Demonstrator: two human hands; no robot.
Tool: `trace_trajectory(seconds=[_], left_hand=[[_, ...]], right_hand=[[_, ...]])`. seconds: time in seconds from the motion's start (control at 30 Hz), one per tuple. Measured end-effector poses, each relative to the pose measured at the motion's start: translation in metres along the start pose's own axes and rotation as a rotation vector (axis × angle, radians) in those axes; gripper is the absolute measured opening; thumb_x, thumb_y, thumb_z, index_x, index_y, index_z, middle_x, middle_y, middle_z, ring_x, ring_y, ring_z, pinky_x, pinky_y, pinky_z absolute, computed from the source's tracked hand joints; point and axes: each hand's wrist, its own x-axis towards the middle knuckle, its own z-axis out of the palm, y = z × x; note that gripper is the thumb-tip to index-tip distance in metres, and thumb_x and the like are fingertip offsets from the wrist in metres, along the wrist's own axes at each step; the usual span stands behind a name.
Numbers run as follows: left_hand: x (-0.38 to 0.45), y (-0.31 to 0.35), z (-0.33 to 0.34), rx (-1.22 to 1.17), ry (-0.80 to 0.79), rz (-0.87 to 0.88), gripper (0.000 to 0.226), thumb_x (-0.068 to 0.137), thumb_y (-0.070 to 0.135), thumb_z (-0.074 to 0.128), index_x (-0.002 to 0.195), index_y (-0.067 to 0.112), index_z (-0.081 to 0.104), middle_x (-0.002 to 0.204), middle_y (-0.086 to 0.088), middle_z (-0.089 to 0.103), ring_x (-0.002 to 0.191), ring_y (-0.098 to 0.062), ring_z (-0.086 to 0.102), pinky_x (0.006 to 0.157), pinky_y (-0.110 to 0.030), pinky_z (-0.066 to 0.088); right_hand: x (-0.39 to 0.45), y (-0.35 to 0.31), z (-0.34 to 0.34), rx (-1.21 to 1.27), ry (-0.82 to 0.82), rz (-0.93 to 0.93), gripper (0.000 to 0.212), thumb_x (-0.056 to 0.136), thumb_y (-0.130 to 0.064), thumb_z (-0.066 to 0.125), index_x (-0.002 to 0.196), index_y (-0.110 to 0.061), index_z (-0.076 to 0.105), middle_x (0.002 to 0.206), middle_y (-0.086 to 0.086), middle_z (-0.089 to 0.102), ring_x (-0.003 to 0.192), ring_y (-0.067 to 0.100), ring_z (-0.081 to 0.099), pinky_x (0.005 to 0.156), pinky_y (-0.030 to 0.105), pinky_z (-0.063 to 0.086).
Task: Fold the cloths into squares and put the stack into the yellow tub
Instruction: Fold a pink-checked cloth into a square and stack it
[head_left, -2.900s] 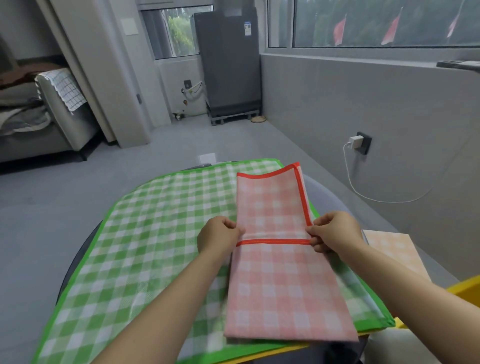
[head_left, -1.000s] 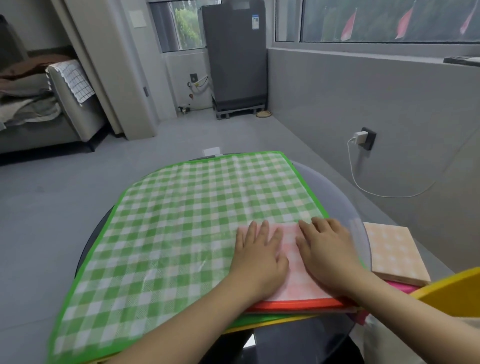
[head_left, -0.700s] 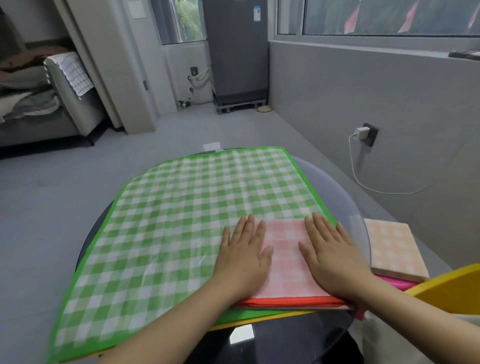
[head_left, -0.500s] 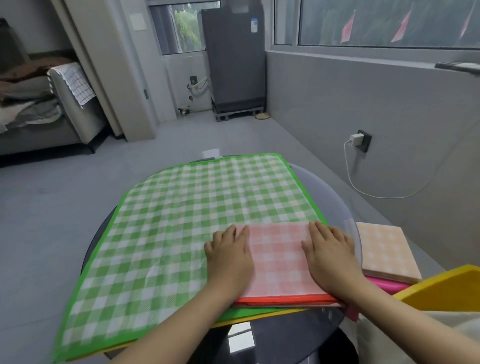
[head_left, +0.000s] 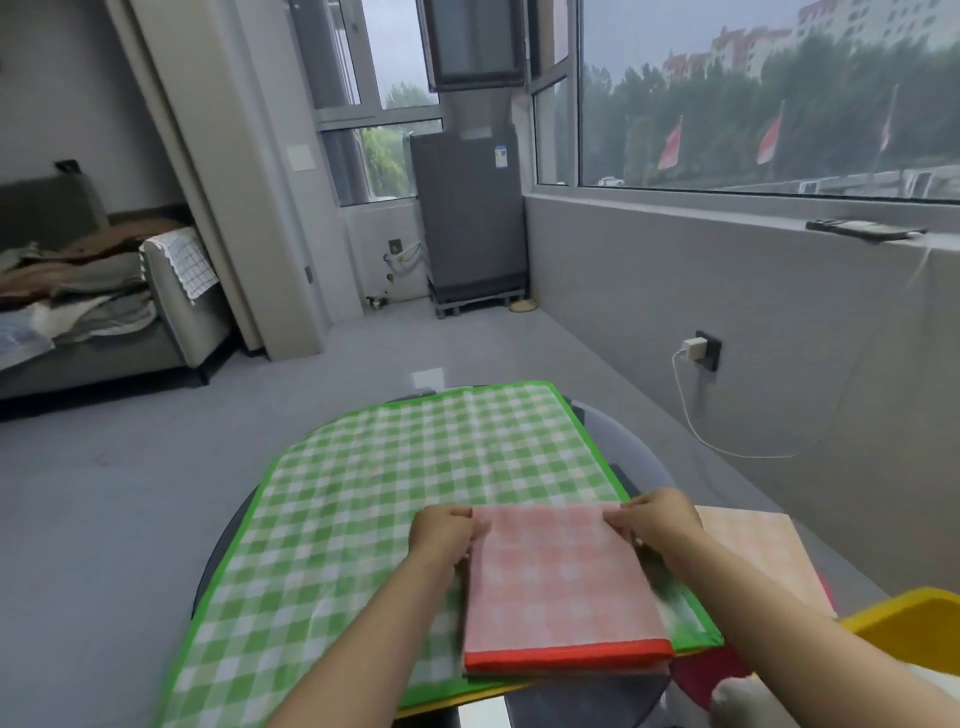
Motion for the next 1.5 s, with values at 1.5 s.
trace_trajectory(seconds=[1.5], left_hand=[[0.023, 0.083, 0.362, -0.393, -0.062, 0.153, 0.045, 0.088, -0.004, 0.052, 0.131, 0.011, 0.055, 0.134, 0.000, 0.055, 0.119, -0.016, 0.053, 0.091, -0.018, 0.038]], right_hand=[[0.158, 0.157, -0.195, 0.638, 0.280, -0.140, 0.047, 0.079, 0.007, 0.065, 0.124, -0.004, 0.057, 0.102, 0.008, 0.067, 0.084, 0.012, 0.064, 0.056, 0.005, 0.048]])
